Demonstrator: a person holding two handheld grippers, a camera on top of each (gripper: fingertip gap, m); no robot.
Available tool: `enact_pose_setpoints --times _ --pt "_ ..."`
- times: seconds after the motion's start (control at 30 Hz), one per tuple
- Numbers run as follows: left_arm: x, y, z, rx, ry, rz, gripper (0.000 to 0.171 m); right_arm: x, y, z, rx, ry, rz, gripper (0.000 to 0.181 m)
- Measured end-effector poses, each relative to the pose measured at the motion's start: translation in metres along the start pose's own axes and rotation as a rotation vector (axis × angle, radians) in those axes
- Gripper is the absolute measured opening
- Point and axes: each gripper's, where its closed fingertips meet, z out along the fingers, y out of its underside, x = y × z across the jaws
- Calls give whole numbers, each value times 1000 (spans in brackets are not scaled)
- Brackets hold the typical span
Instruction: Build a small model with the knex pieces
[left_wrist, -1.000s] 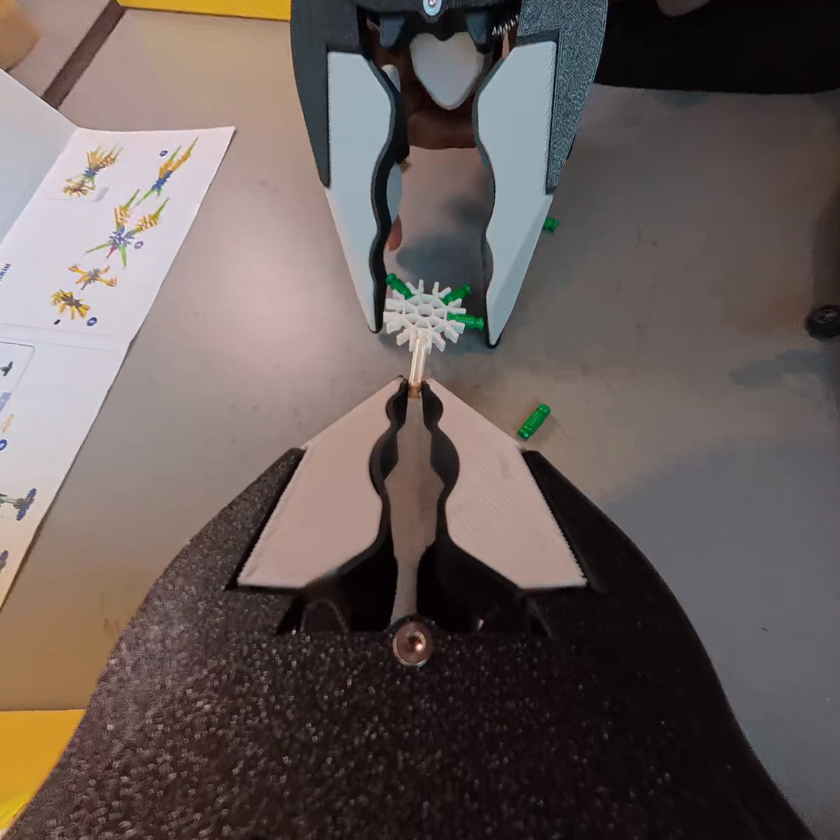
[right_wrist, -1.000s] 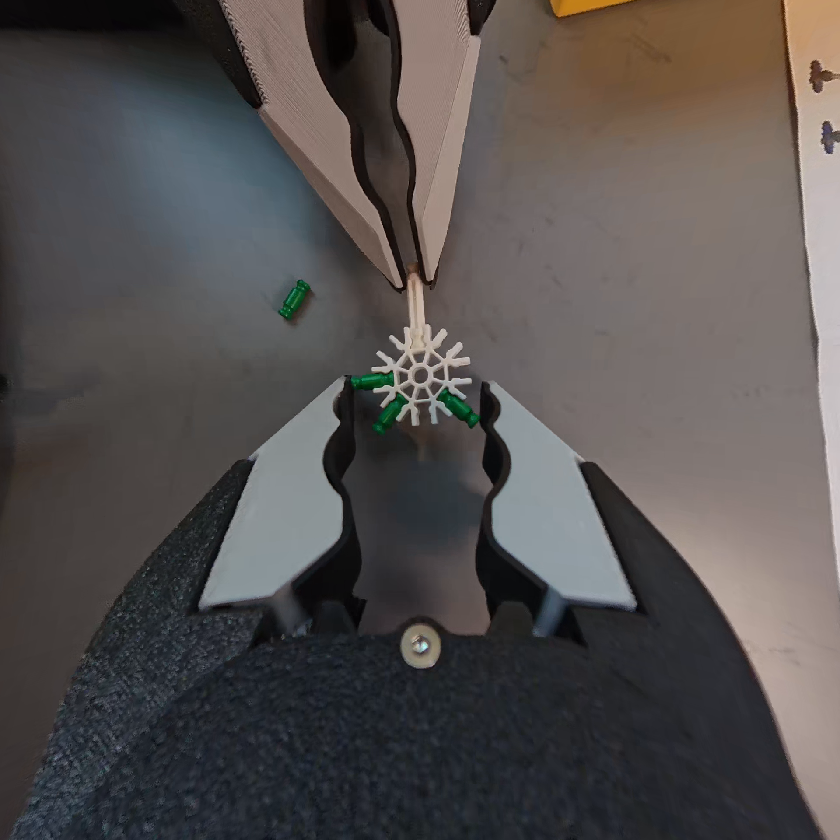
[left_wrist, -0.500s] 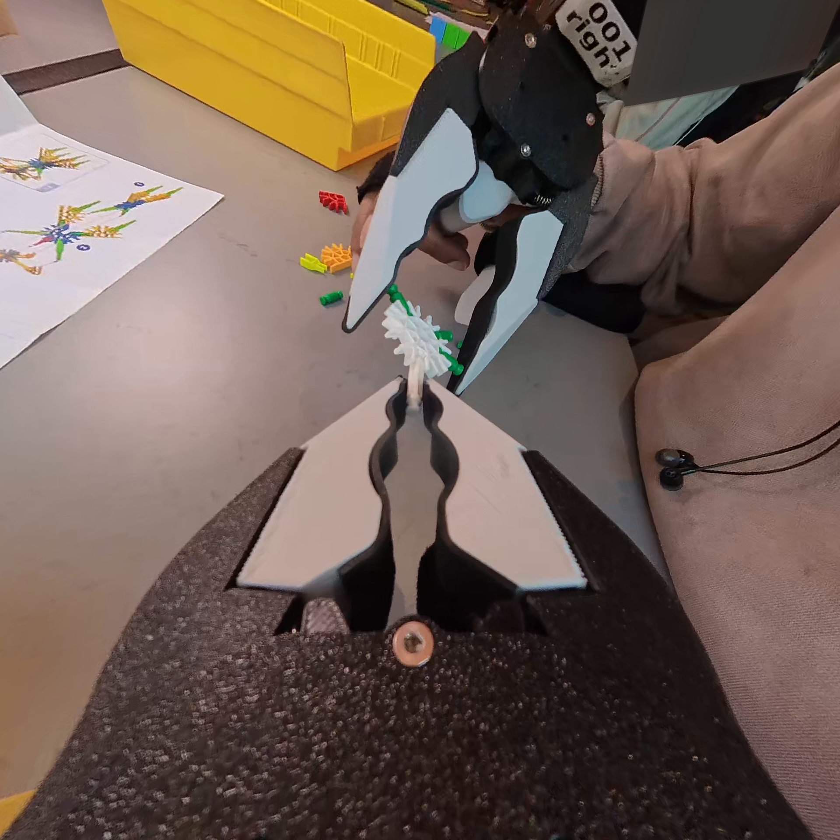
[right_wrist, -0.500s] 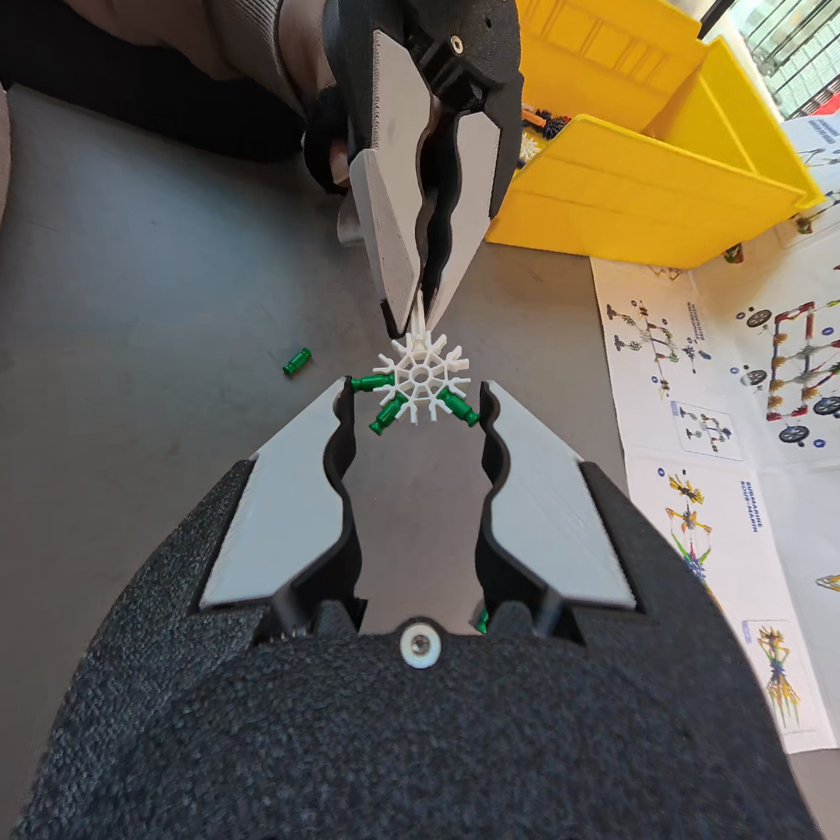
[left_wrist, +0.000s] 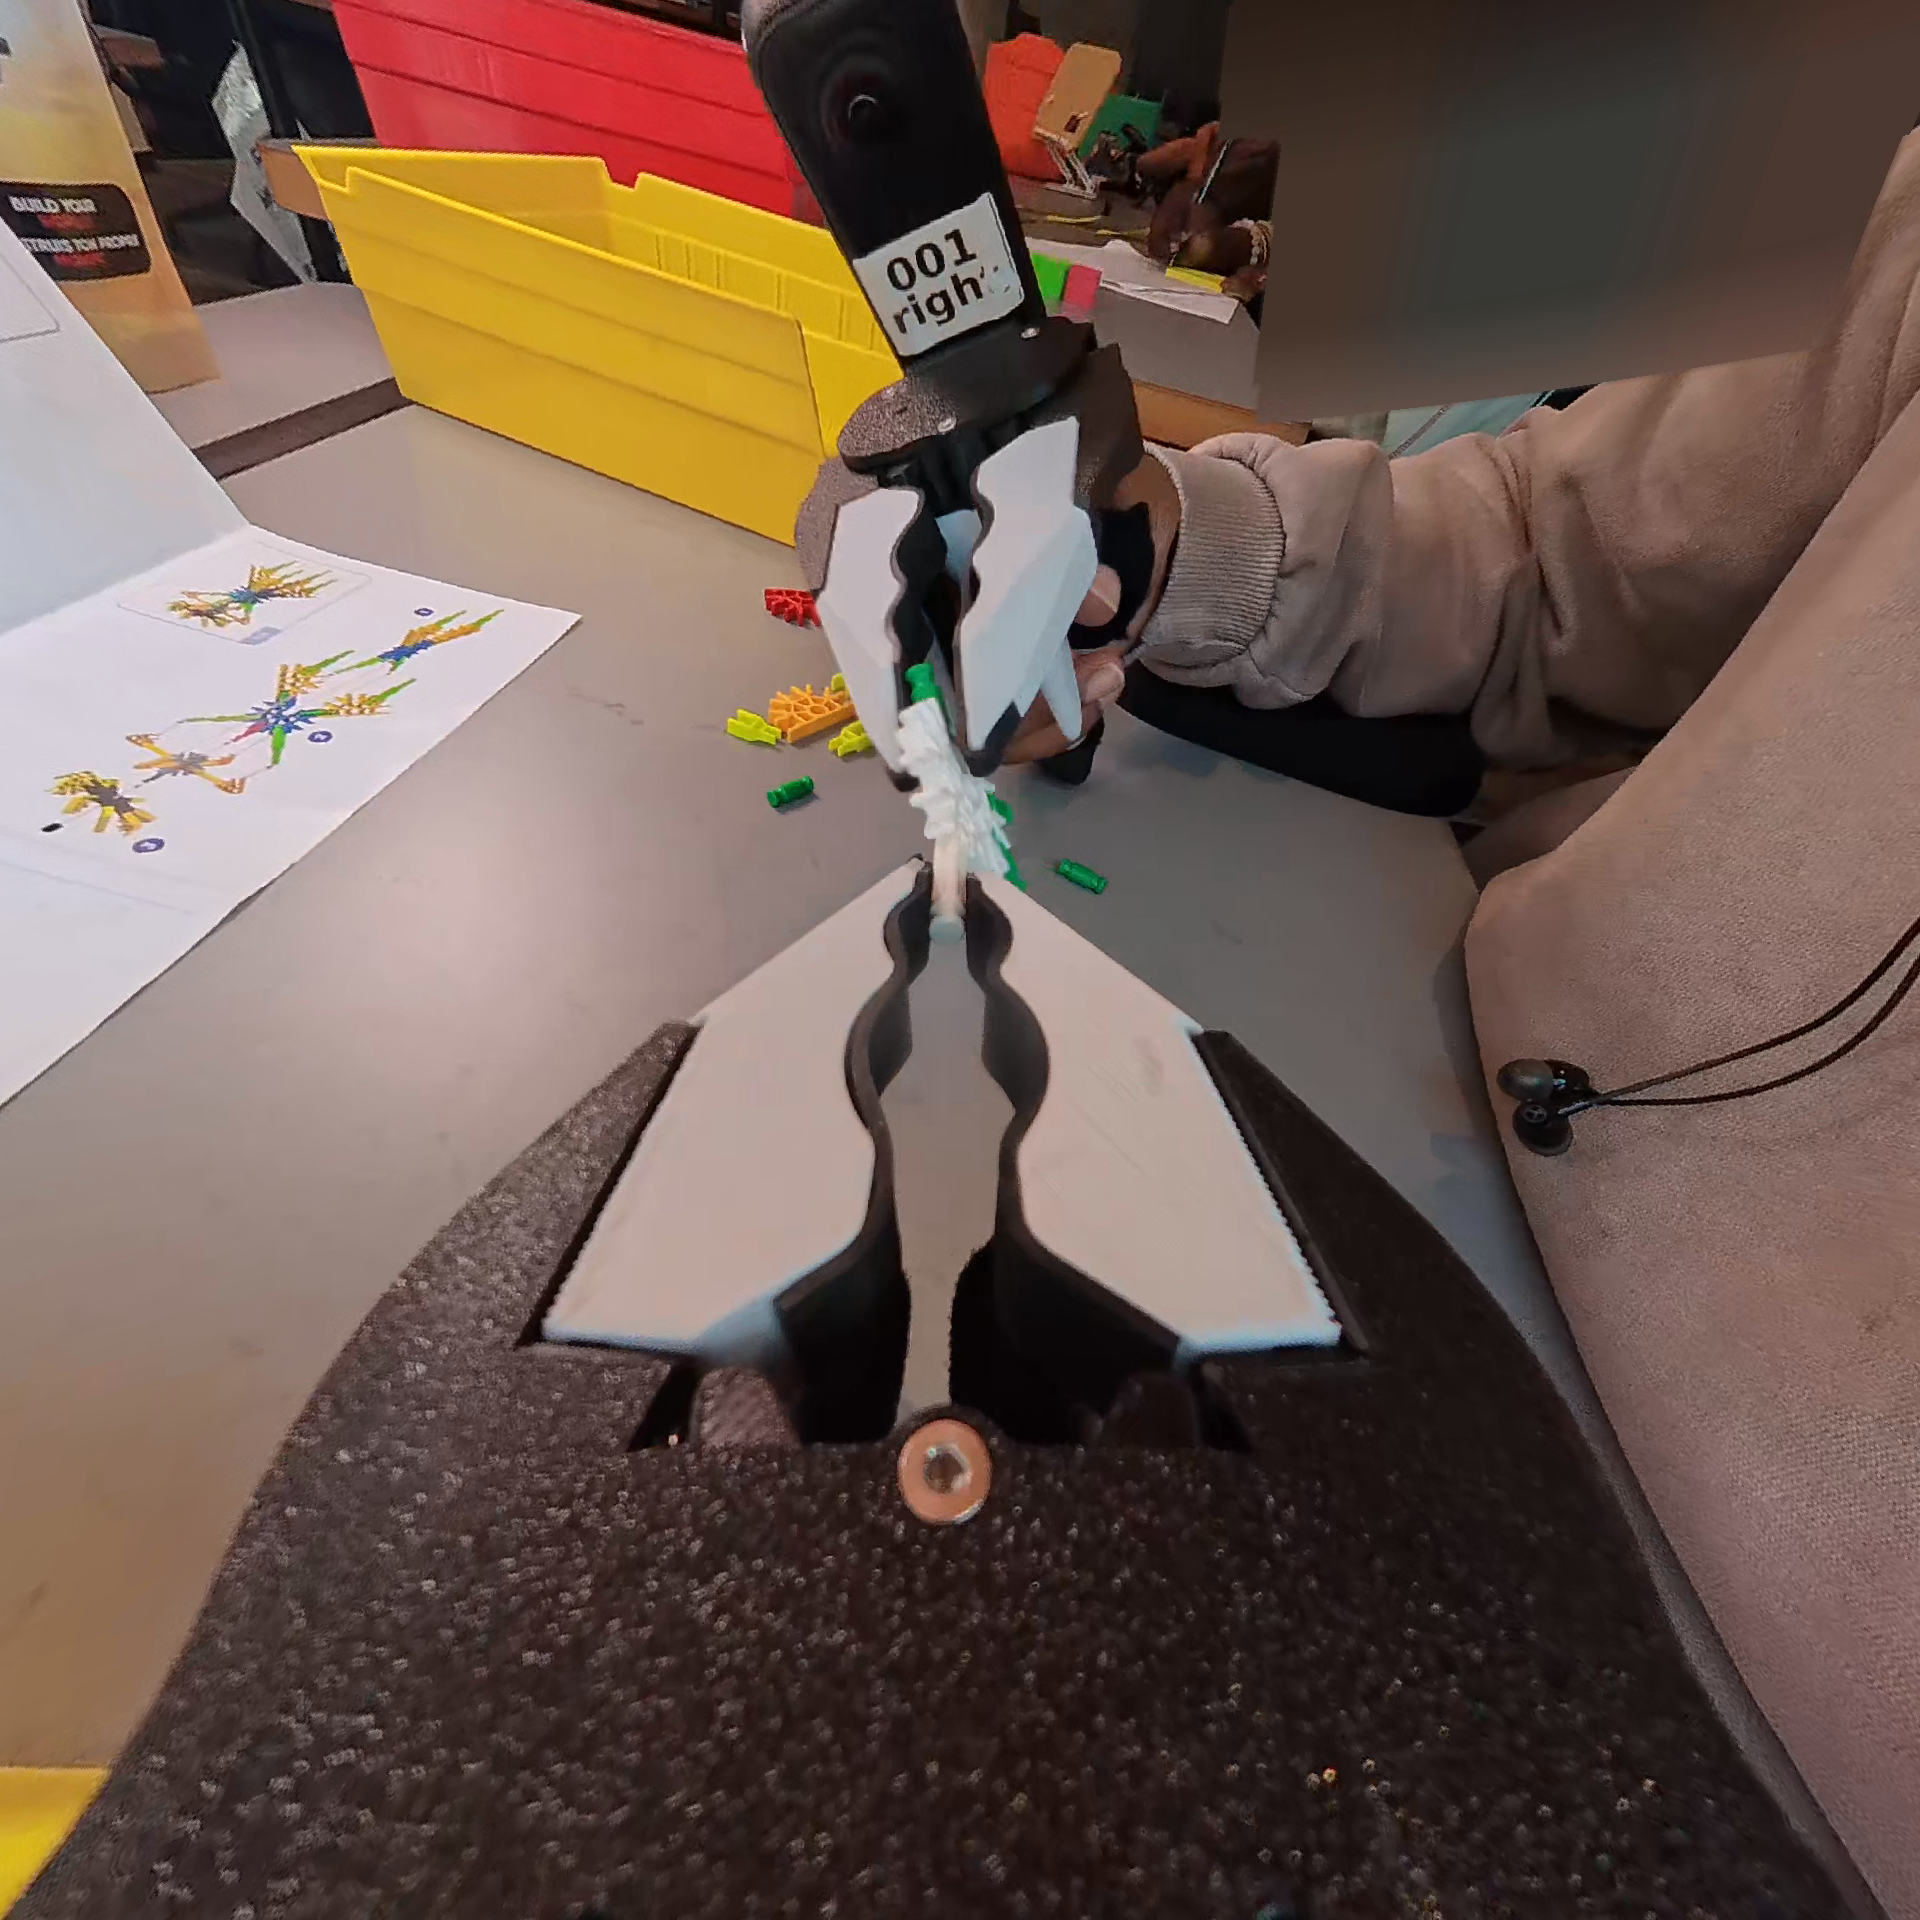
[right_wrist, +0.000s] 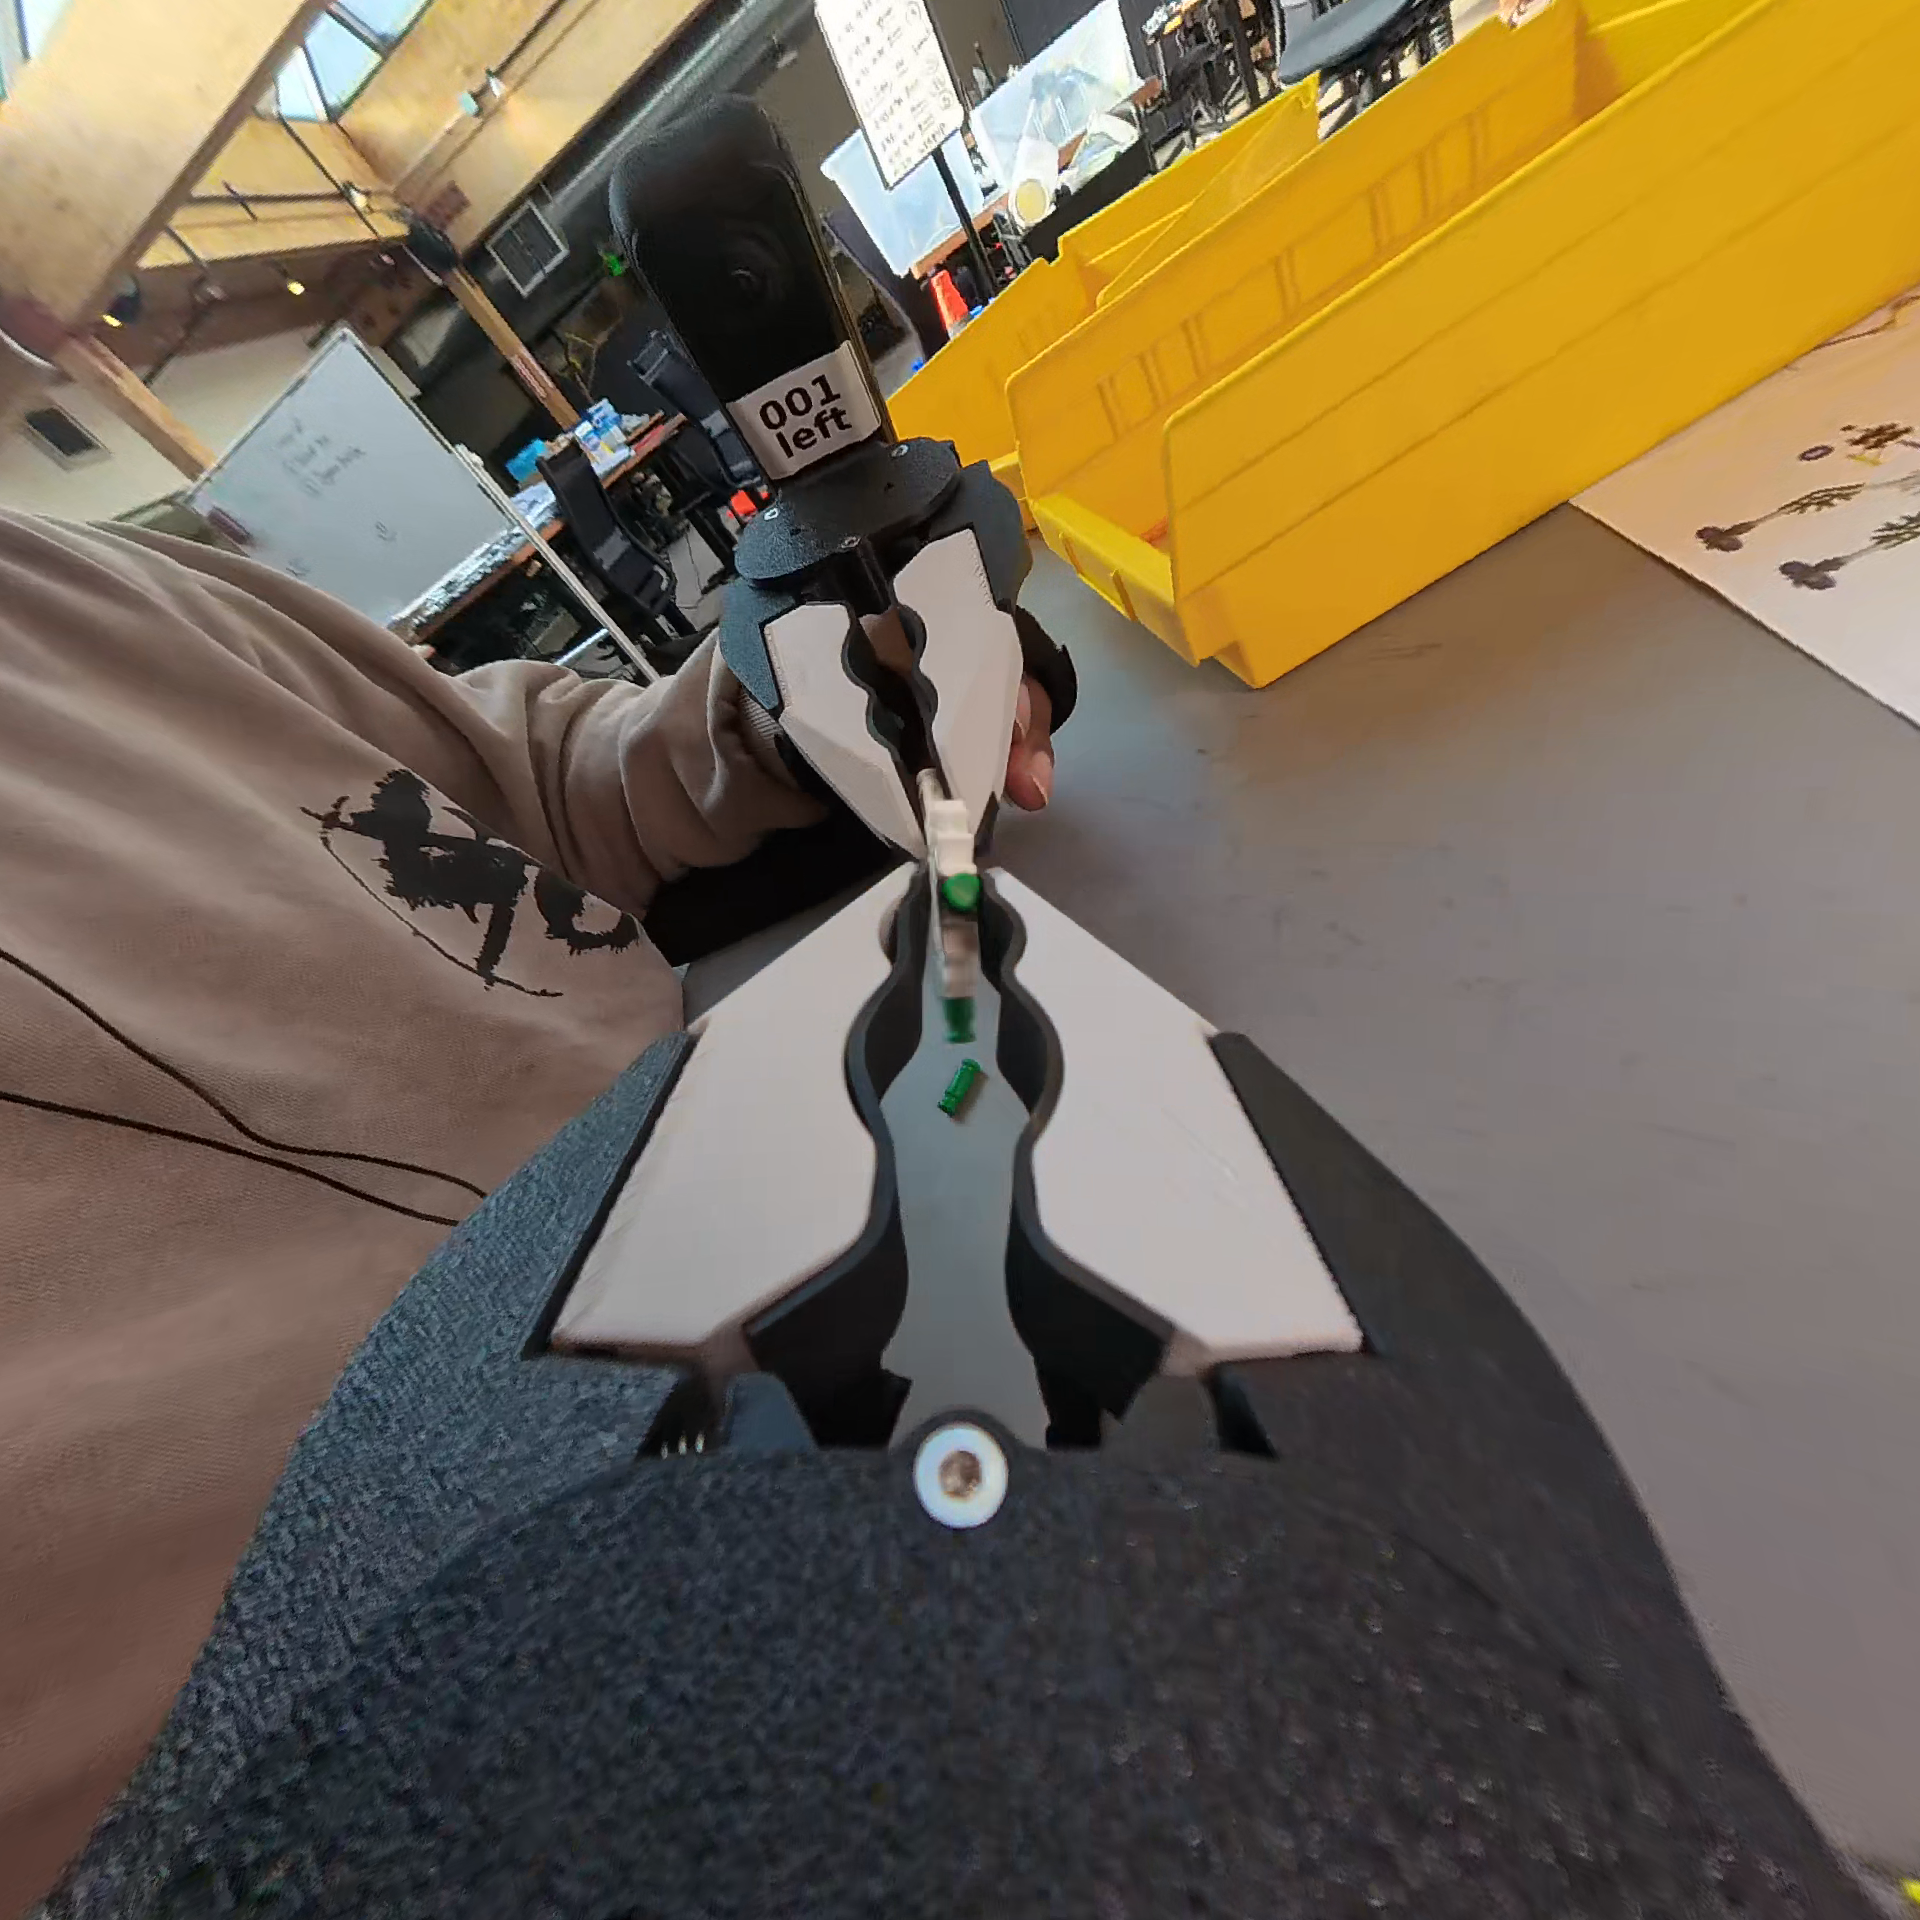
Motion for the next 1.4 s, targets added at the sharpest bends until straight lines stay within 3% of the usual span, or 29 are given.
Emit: enact_pose_setpoints --times 0.2,0.5,0.83,1.0,1.17,1.27,1.4 --pt "-2 -2 -1 8 -23 1 5 2 4 3 -20 16 14 7" --pt "2 -5 1 29 27 -80 6 -5 7 3 -63 31 -143 5" --pt "4 -5 5 37 44 -137 5 -3 10 -1 -81 28 -144 5" --pt "-11 -3 6 23 -71 -124 5 15 7 1 -58 136 -108 6" --pt "-30 1 12 -33 -279 -61 5 34 5 -3 -38 246 -58 9" --pt "-39 2 14 -108 -436 83 5 43 3 -5 -29 312 -56 10" --pt "-44 2 14 -100 -465 35 5 48 1 -6 -28 386 -104 9"
